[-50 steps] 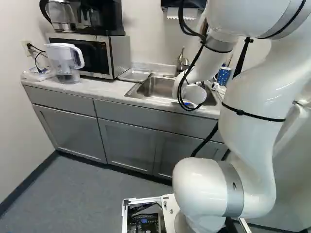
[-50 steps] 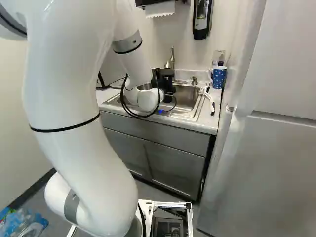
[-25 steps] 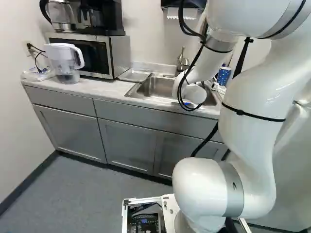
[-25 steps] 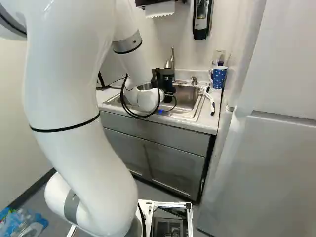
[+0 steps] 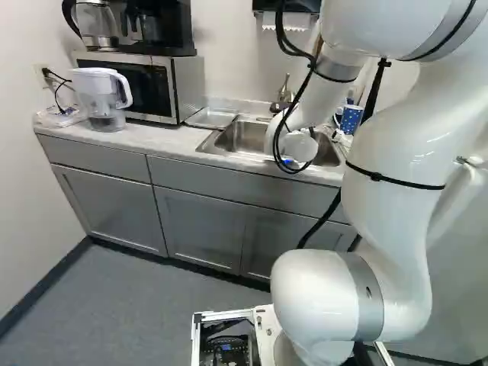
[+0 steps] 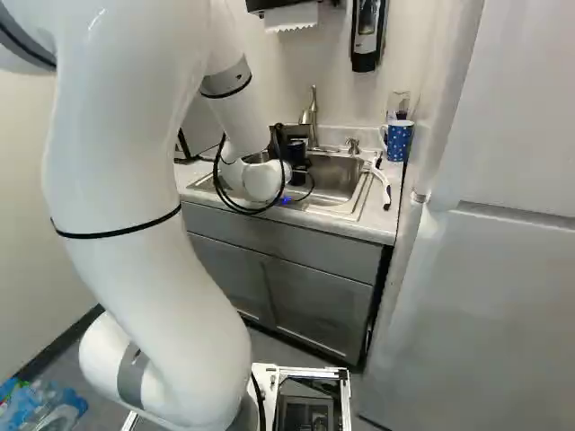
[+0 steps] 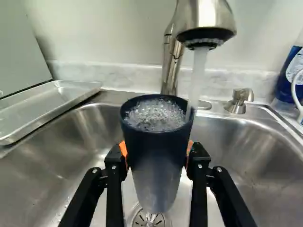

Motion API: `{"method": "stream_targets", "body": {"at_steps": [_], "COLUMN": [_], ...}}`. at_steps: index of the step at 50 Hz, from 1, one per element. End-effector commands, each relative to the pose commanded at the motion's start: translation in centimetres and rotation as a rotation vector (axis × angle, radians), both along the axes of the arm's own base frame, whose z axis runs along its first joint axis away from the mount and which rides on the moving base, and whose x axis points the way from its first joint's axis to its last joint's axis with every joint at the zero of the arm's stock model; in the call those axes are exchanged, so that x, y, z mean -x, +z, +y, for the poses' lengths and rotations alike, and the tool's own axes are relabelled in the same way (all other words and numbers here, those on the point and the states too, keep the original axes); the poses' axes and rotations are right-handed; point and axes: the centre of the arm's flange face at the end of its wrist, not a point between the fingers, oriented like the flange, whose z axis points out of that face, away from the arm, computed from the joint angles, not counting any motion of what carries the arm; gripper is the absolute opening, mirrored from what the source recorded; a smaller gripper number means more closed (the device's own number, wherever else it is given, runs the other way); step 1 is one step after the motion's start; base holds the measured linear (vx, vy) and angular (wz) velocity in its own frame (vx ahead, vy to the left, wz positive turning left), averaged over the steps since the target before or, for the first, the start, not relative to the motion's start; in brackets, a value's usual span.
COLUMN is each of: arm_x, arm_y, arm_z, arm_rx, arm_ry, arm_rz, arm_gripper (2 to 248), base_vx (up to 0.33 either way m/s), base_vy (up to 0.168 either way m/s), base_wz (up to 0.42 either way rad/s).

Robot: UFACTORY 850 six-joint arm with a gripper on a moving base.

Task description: Rinse the cup and place it in the tray

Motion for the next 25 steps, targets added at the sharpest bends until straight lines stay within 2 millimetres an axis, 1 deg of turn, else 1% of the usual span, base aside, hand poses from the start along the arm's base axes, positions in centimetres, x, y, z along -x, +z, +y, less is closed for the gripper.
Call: {"method": "stream_targets", "body": {"at_steps": [13, 25], "arm_x": [-0.1, -0.7], "arm_y": [0.0, 0.1], "arm_z": [1.9, 3.7], "arm_rx": [0.000, 0.000], "arm_ry": [0.039, 0.075], "arm_rz": [0.000, -0.003], "arm_gripper": [126, 126], "base_vx": [0.000, 0.000], "base_vy": [0.000, 0.000], "base_wz": [0.000, 0.000]}}
